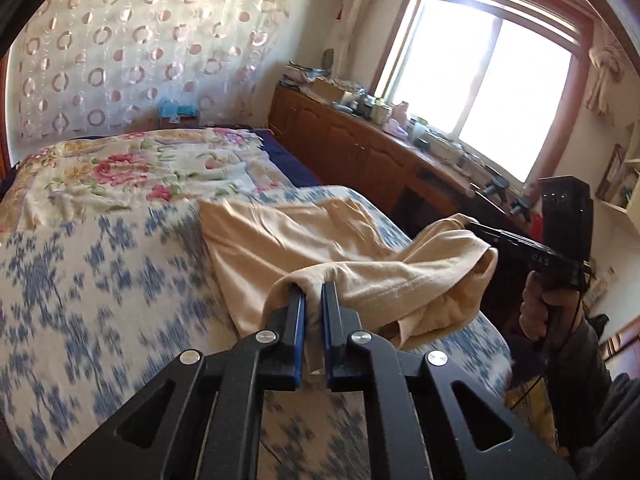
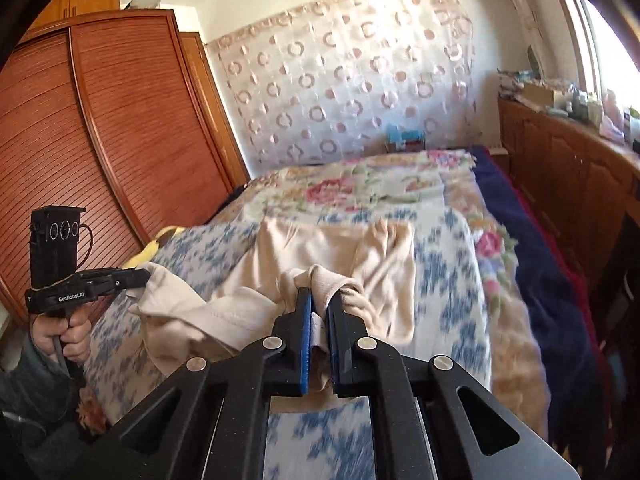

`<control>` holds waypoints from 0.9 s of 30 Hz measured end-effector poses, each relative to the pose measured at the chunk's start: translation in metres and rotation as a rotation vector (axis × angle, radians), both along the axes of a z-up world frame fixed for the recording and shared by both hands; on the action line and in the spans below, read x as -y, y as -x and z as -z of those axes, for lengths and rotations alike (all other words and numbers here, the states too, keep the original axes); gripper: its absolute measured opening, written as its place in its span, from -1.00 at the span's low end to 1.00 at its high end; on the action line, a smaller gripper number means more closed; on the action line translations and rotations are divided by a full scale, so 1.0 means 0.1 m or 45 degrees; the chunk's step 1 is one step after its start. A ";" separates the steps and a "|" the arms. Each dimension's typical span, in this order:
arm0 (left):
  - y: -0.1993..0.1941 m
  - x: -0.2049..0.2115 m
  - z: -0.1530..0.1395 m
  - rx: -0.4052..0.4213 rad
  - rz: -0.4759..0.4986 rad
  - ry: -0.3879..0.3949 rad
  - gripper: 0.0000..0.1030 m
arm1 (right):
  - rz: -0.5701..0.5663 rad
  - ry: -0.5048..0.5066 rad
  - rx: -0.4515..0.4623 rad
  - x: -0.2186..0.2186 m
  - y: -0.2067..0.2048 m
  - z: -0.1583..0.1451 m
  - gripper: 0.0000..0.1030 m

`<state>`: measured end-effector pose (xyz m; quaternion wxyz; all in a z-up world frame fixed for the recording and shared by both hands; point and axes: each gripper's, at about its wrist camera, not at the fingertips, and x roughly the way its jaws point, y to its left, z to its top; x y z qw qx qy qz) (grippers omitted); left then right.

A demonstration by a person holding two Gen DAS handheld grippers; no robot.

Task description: Fold small clothes

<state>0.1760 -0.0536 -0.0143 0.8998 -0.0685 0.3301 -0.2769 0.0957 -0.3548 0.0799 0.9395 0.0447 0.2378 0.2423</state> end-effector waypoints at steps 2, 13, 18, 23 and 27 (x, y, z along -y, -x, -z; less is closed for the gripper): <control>-0.25 -0.01 -0.01 0.000 -0.030 -0.014 -0.83 | 0.009 0.019 -0.011 -0.07 -0.27 -0.04 -0.87; -1.40 0.07 0.24 -0.082 -0.133 -0.167 -0.82 | 0.123 0.164 -0.155 -0.43 -1.38 0.00 -0.69; -1.44 0.03 0.29 -0.025 -0.148 -0.228 -0.24 | 0.171 0.244 -0.065 -0.59 -1.28 -0.10 -0.40; -1.33 -0.03 0.26 -0.011 -0.105 -0.237 0.38 | 0.126 0.283 -0.029 -0.57 -1.02 -0.09 -0.17; -1.20 -0.06 0.32 -0.045 -0.067 -0.231 0.53 | 0.100 0.276 -0.030 -0.56 -0.91 -0.01 0.05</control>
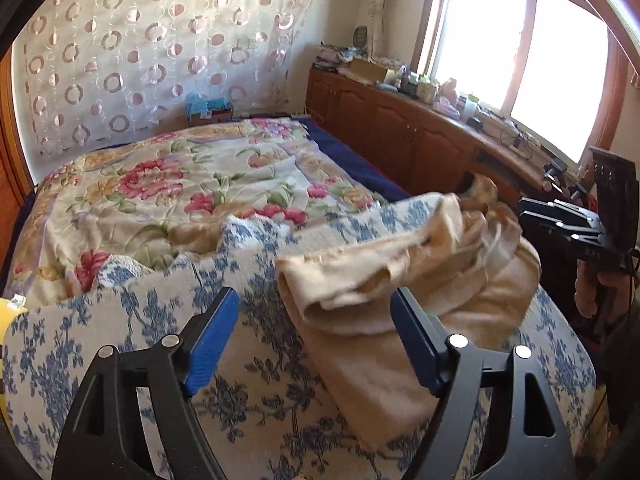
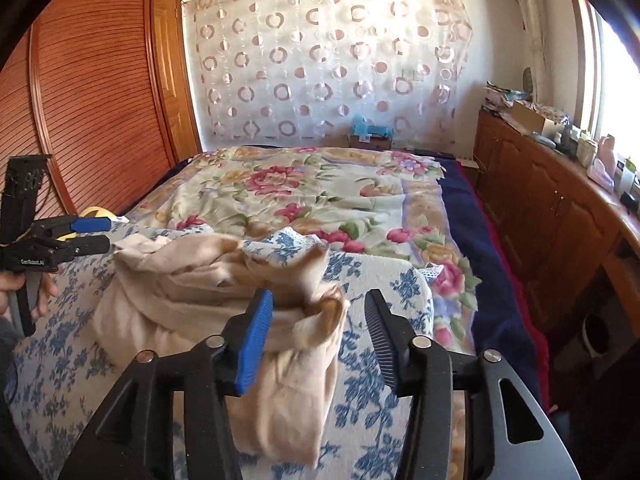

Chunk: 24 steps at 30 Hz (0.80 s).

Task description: Fold small clothes

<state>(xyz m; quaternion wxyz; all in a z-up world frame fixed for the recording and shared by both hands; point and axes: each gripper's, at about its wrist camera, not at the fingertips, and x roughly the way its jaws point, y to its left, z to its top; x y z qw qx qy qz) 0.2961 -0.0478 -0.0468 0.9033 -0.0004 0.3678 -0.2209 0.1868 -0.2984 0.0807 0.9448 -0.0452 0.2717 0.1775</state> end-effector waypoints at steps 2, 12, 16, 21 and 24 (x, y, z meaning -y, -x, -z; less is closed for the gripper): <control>0.04 0.02 0.06 -0.022 0.009 -0.013 0.53 | -0.019 0.004 -0.019 -0.01 0.06 0.04 0.10; -0.08 0.27 0.34 -0.092 0.047 -0.153 0.53 | -0.055 0.236 -0.072 -0.24 -0.13 0.19 0.13; -0.28 0.34 0.28 -0.048 0.027 -0.162 0.53 | -0.022 0.196 -0.069 -0.21 -0.40 0.08 0.13; -0.61 0.26 0.28 0.013 -0.138 -0.227 0.53 | -0.060 0.053 -0.103 -0.10 -0.73 0.07 -0.49; -0.75 0.15 0.30 0.014 -0.226 -0.250 0.53 | 0.003 0.047 -0.068 0.05 -0.86 0.13 -0.83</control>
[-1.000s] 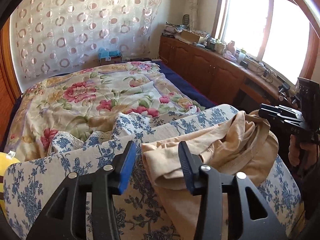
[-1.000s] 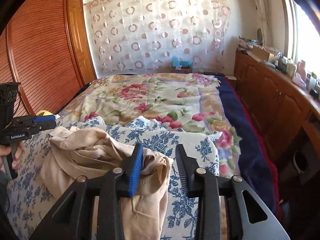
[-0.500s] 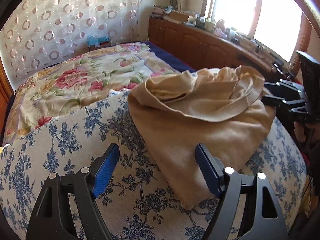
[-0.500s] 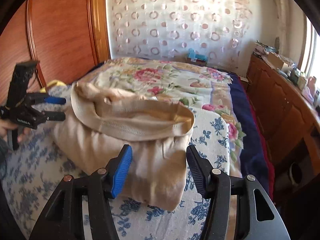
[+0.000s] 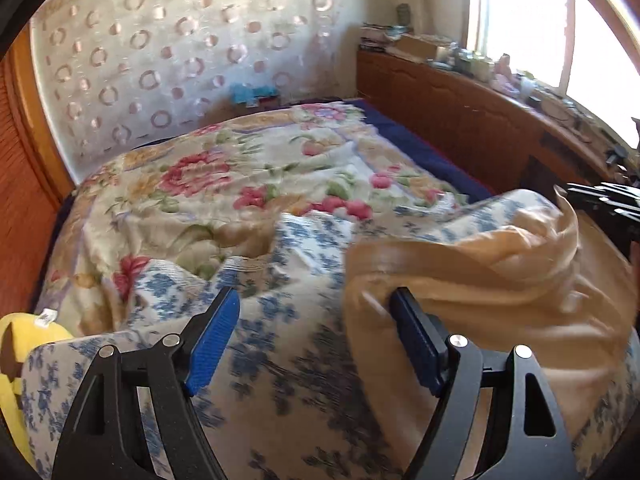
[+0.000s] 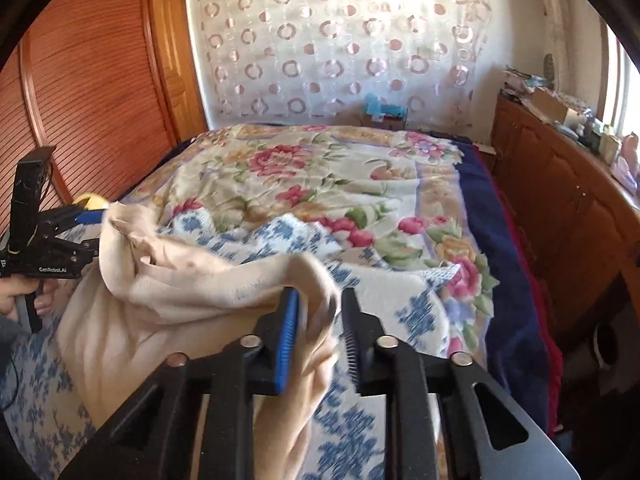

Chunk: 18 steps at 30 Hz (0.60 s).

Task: Fold small clothes
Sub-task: 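Grasp the folded shirt bundle with both tools and lift it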

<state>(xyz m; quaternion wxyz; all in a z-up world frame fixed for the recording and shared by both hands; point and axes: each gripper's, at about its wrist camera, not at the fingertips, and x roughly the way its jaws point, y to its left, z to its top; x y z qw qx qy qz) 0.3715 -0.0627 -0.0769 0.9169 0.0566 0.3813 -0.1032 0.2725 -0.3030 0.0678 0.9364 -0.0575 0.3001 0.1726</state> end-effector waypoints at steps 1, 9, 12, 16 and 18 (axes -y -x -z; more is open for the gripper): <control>-0.03 -0.04 0.02 -0.003 -0.020 -0.007 0.53 | 0.068 0.032 -0.010 0.05 -0.04 0.03 -0.83; 0.14 -0.15 -0.04 -0.013 0.011 0.056 0.53 | 0.172 -0.036 -0.056 0.17 0.15 0.00 -0.50; 0.25 -0.12 -0.06 -0.028 0.061 0.124 0.53 | 0.124 -0.087 -0.037 0.12 0.30 -0.07 0.27; 0.32 -0.01 0.03 -0.114 0.135 0.203 0.53 | 0.030 -0.159 -0.140 0.10 0.35 0.05 0.41; 0.29 0.05 0.09 -0.144 0.150 0.201 0.47 | 0.022 -0.149 -0.175 0.10 0.31 0.15 0.41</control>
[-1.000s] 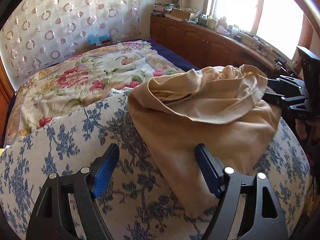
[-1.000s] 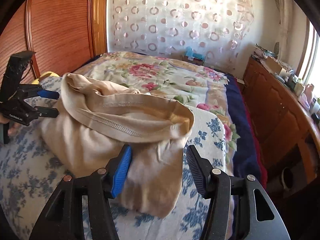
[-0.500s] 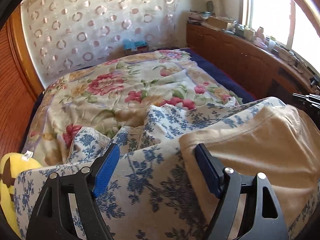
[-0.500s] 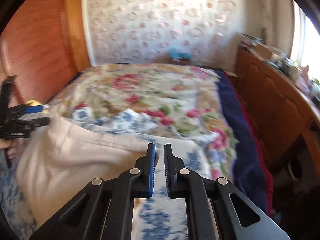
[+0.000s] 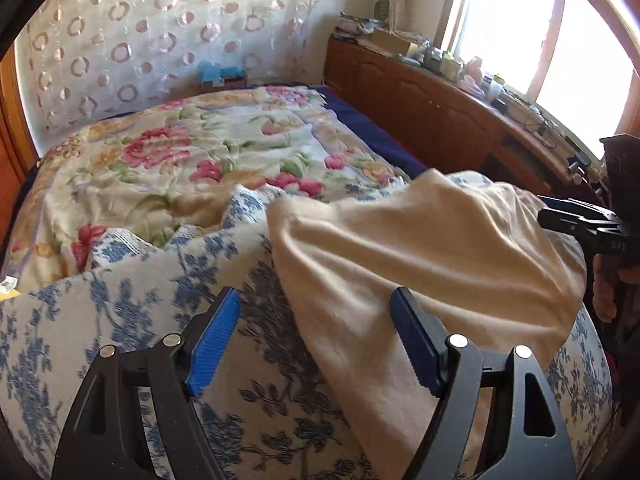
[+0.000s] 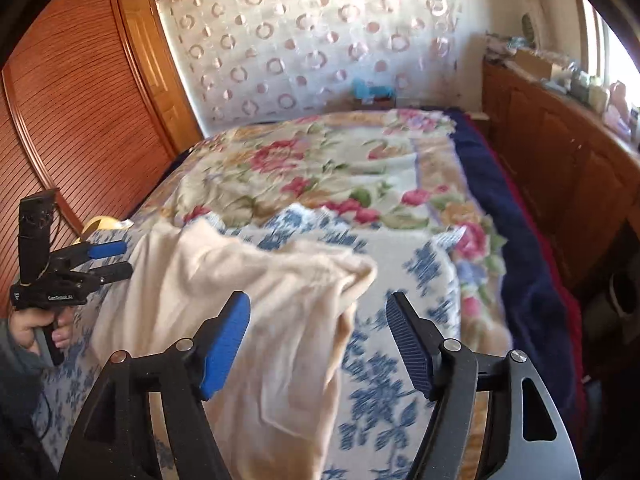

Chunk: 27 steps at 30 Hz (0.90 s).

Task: Fold small clothes
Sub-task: 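Grasp the folded shirt bundle with both tools and lift it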

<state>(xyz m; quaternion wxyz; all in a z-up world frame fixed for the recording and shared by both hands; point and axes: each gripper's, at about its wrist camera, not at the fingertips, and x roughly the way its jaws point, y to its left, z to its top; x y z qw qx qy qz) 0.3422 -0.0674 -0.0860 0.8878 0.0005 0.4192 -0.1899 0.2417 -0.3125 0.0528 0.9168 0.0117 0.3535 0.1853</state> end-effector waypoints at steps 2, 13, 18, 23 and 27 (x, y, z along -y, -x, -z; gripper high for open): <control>-0.04 0.02 0.08 -0.055 0.013 0.019 0.33 | 0.014 0.020 -0.045 0.02 -0.07 0.11 0.41; -0.02 0.07 0.11 -0.130 0.075 0.217 -0.56 | -0.170 -0.079 -0.169 0.01 -0.33 0.19 -0.49; 0.12 0.06 -0.04 -0.068 0.107 0.263 -0.74 | -0.184 -0.009 -0.087 0.03 -0.29 0.13 -0.69; 0.43 -0.03 -0.39 0.063 0.123 0.302 -0.75 | -0.181 0.021 0.065 -0.06 -0.13 -0.11 -0.72; 0.67 -0.27 -0.64 0.151 0.076 0.336 -0.76 | -0.232 0.052 0.150 -0.27 -0.10 -0.32 -0.72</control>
